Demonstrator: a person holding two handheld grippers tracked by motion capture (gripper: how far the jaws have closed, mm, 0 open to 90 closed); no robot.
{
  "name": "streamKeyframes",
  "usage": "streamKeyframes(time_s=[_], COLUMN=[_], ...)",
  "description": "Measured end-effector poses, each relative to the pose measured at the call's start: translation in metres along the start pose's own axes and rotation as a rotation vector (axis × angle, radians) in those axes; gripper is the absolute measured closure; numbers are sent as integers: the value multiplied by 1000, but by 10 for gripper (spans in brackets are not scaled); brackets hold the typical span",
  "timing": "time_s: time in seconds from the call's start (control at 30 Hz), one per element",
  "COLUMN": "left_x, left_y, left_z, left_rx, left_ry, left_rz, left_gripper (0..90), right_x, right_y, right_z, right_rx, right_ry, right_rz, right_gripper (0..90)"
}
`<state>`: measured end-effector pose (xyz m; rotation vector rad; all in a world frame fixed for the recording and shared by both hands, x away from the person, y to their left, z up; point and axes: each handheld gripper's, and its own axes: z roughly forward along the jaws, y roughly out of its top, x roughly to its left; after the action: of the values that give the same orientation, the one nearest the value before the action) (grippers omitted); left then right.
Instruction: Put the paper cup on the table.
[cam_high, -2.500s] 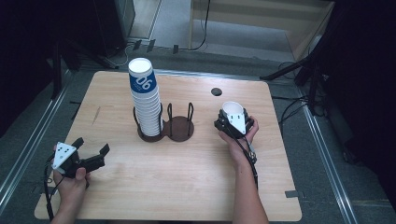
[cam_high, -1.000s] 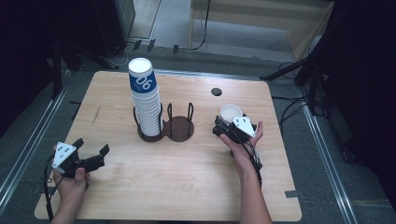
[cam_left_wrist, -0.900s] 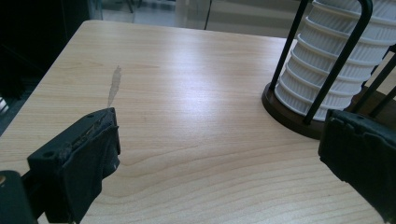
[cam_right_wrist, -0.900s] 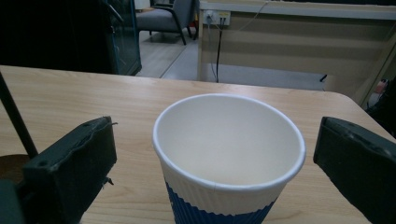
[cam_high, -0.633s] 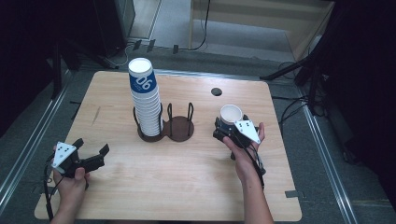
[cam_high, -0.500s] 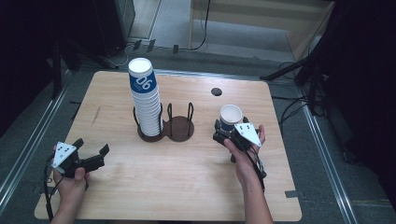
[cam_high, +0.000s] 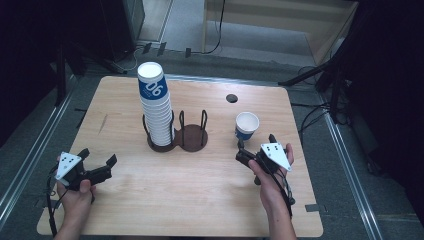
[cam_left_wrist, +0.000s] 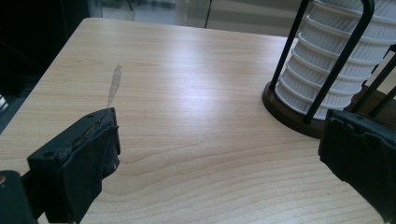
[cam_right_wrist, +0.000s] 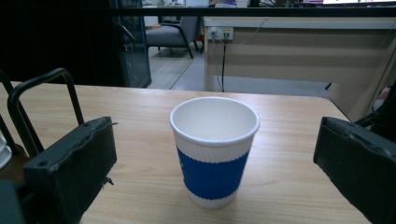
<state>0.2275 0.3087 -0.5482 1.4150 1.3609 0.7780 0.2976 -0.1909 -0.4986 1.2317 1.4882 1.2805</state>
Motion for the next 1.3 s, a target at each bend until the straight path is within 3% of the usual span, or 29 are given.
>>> streamKeyframes(time_s=[1.3], left_x=[0], left_y=[0], left_z=[0], left_rx=[5], left_ry=[1], left_rz=[4], left_gripper=[0], right_x=[-57], right_y=[-42], right_z=[-59], right_rx=[58], right_ry=[-113], right_rz=[41], right_gripper=[0])
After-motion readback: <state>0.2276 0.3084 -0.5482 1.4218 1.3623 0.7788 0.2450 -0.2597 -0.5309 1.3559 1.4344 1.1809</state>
